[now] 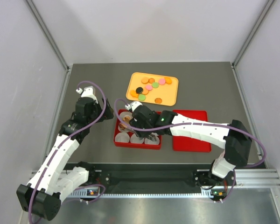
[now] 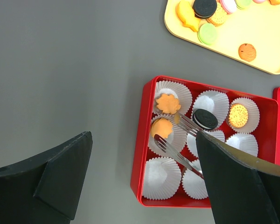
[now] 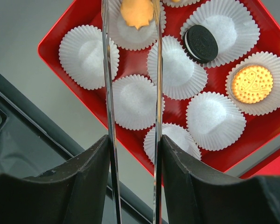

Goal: Pack the cookies

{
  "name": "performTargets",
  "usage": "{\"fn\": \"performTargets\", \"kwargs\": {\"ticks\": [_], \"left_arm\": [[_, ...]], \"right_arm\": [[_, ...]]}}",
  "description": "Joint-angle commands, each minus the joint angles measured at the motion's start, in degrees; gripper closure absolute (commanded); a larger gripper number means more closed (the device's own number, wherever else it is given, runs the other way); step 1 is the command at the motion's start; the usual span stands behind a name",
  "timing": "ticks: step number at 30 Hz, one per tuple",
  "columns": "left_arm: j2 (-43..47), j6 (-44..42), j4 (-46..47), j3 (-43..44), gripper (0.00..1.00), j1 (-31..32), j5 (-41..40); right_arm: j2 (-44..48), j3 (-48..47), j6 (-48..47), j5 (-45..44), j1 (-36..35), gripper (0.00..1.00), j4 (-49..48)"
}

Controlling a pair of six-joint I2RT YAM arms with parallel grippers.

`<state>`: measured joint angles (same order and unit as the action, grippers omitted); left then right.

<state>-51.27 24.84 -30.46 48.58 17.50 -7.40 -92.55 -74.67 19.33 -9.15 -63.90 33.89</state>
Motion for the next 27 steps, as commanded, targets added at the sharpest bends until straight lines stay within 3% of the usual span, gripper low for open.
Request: {"fn": "performTargets", "kwargs": {"ticks": [1, 6, 14, 19, 27], "left_arm": [[0.2, -0.9, 2.0, -0.2, 0.03, -0.4, -0.5], [0.0, -1.0, 2.1, -0.1, 0.03, -0.4, -0.5], [-0.2, -0.9, 2.2, -0.1, 0.03, -0.4, -0.2], [-0.5, -0.8, 2.3, -0.1, 0.03, -0.4, 0.3], [-0.5, -0.8, 2.3, -0.3, 0.03, -0.6, 0.3]], "right_arm": [[2.1, -1.3, -0.2, -0.6, -0.7, 0.55, -2.2], [7.2, -4.0, -2.5, -0.6, 2.1, 0.55, 0.4], [12.8, -4.4, -5.4, 1.3, 19.5, 0.55, 1.5], [7.1, -7.6, -6.3, -0.2, 30.7, 0.55, 0.4], [-8.9, -18.1, -7.9, -4.3, 37.7, 0.56, -0.2]]}}
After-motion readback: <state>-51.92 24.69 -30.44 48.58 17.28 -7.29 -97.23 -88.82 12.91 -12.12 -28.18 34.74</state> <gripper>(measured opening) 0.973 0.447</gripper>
